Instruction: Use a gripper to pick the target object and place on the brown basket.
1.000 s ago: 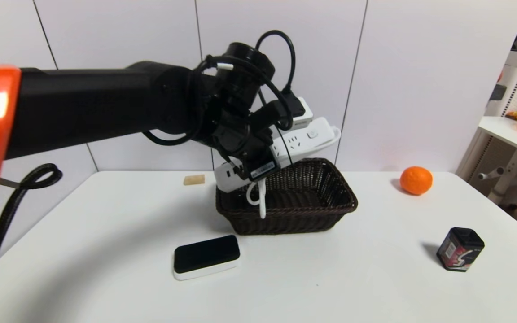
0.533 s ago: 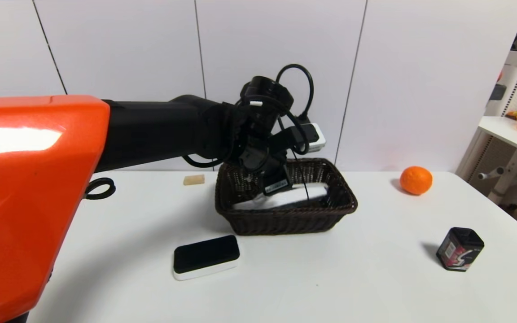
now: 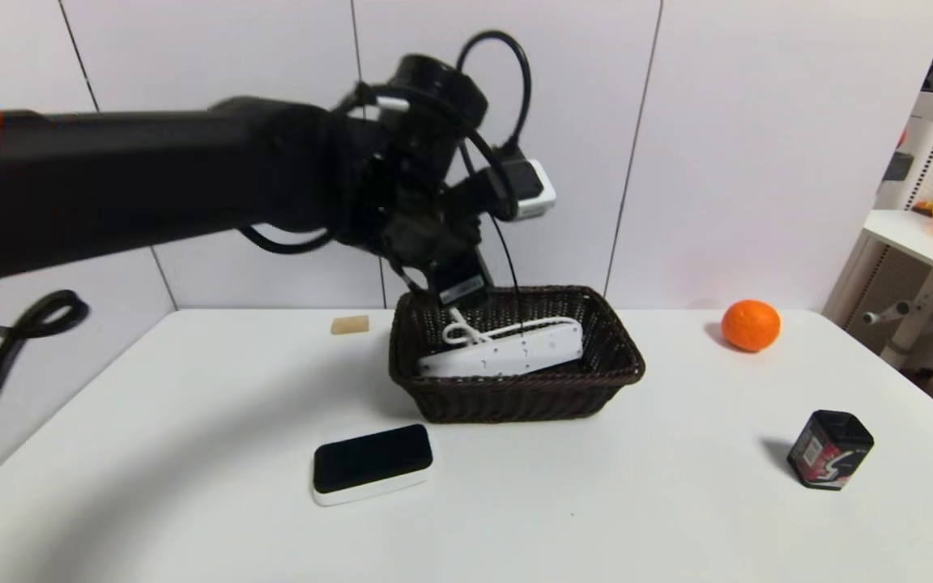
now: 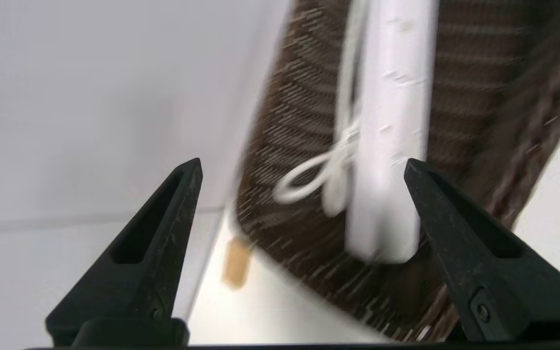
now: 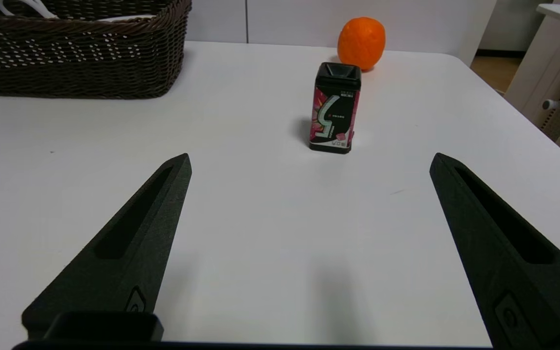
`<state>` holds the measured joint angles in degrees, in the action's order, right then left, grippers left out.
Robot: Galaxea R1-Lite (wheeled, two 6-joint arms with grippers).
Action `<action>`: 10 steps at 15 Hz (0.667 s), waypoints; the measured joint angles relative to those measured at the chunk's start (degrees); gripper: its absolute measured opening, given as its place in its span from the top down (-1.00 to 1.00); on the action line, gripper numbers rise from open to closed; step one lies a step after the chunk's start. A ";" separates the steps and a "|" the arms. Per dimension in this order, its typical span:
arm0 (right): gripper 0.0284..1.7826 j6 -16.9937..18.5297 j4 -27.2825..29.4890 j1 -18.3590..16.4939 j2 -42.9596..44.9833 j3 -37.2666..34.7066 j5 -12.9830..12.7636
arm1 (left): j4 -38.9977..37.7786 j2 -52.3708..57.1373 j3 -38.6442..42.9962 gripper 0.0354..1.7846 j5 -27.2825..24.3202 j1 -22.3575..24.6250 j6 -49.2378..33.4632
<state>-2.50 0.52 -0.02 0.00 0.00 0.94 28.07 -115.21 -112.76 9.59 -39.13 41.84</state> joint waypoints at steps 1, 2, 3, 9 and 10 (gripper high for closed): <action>-0.90 -0.02 0.00 0.00 0.00 0.00 0.00 | 0.26 2.86 0.00 -0.73 1.45 1.45 -0.33; -0.90 0.00 0.00 0.00 0.00 0.00 0.00 | 0.52 6.12 0.09 -0.75 2.63 3.66 -0.83; -0.90 0.02 0.02 0.00 0.00 0.00 0.00 | 0.84 9.26 0.52 -0.77 3.33 6.42 -1.29; -0.90 0.00 -0.01 0.00 0.00 0.02 0.00 | 0.76 30.76 14.07 -0.85 4.35 22.99 -14.69; -0.90 0.00 -0.01 0.00 0.00 0.02 0.00 | 0.59 34.45 18.41 -0.85 4.35 24.15 -17.46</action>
<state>-2.50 0.51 -0.02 0.00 0.02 0.94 28.66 -80.76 -94.36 13.95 -14.98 24.38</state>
